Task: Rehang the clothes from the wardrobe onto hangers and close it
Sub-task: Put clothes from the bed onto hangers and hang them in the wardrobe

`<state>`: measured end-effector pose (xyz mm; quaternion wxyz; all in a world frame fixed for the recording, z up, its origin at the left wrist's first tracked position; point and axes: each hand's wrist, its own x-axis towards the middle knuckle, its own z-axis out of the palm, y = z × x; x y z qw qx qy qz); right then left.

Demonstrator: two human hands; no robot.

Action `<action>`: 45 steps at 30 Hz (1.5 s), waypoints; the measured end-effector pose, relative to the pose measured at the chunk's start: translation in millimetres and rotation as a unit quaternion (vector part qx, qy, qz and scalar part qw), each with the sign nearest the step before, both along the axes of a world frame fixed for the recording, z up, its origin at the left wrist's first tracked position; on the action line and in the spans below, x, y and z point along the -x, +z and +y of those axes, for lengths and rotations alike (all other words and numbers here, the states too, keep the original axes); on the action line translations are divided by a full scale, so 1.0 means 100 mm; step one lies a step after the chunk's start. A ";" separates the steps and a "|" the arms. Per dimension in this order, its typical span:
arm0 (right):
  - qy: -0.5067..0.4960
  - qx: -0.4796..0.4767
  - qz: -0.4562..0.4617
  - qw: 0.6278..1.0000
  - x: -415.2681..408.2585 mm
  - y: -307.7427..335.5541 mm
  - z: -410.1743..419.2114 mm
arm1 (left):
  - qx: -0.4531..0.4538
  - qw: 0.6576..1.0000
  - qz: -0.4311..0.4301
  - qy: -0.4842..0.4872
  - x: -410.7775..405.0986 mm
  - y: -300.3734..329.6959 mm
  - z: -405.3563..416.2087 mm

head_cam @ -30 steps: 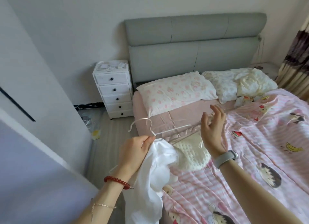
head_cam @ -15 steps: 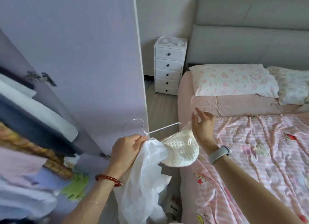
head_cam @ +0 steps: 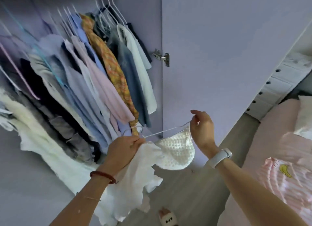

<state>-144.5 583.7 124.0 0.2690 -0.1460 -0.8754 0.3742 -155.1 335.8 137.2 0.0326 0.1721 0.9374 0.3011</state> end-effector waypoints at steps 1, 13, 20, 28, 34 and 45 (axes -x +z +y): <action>0.034 -0.012 0.018 0.999 0.10 0.04 -0.12 | 0.002 1.000 -0.005 0.016 0.01 0.01 -0.11; 0.392 -0.079 0.002 0.917 0.88 0.16 -0.72 | 0.037 0.984 0.014 0.172 0.02 0.20 -0.77; 0.323 0.003 0.065 0.944 1.20 0.06 -0.78 | -0.012 0.963 0.036 0.266 -0.08 0.24 -0.94; 0.325 0.211 -0.120 0.914 1.48 0.18 -1.22 | -0.001 0.948 0.040 0.316 -0.15 0.25 -1.14; 0.296 0.152 -0.174 0.927 1.61 0.19 -1.52 | 0.103 0.945 0.037 0.307 -0.11 0.18 -1.32; 0.408 -0.163 0.008 0.898 1.43 0.30 -1.89 | 0.138 0.960 0.055 0.239 0.01 0.15 -1.62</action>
